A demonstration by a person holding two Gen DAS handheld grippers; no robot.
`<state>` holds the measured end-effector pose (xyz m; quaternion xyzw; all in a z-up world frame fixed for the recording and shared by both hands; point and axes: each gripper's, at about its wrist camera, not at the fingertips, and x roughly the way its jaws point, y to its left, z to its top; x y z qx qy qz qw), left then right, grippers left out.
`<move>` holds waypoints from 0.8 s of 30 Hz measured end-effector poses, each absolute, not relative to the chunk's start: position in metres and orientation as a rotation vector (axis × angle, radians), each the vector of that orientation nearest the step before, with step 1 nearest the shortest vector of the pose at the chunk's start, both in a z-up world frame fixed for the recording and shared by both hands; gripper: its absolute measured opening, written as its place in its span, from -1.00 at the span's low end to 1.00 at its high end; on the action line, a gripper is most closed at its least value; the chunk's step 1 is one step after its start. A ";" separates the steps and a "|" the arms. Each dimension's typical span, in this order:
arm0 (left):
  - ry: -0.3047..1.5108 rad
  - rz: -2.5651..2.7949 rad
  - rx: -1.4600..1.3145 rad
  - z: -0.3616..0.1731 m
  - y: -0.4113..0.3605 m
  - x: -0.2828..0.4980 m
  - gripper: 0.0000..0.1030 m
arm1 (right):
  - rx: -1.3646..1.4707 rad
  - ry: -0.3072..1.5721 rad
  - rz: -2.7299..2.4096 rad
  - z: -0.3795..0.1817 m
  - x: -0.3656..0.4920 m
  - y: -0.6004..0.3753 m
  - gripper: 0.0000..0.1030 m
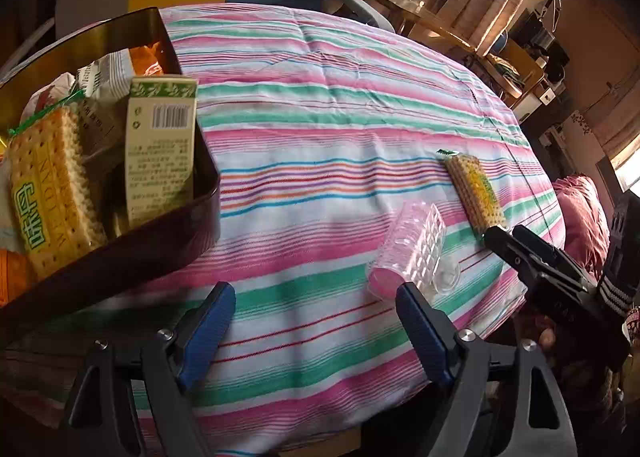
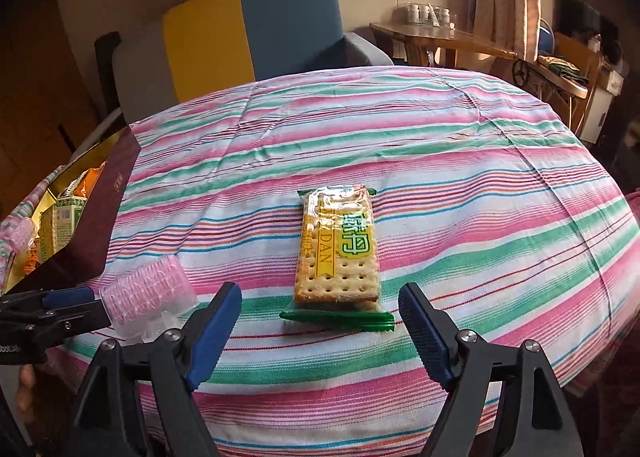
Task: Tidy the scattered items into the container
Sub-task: 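Grasp the WEIDAN biscuit pack with the right tool while the left tool grasps the pink roller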
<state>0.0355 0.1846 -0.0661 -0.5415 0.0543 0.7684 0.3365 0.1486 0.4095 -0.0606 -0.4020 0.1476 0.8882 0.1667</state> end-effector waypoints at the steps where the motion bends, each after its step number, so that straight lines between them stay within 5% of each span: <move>1: 0.150 2.003 -1.410 -0.066 0.180 0.037 0.64 | -1.150 0.432 2.525 -0.063 0.150 0.410 0.58; 24: 0.547 1.732 -1.094 -0.063 0.258 0.055 0.74 | -1.153 0.453 2.518 -0.081 0.146 0.409 0.90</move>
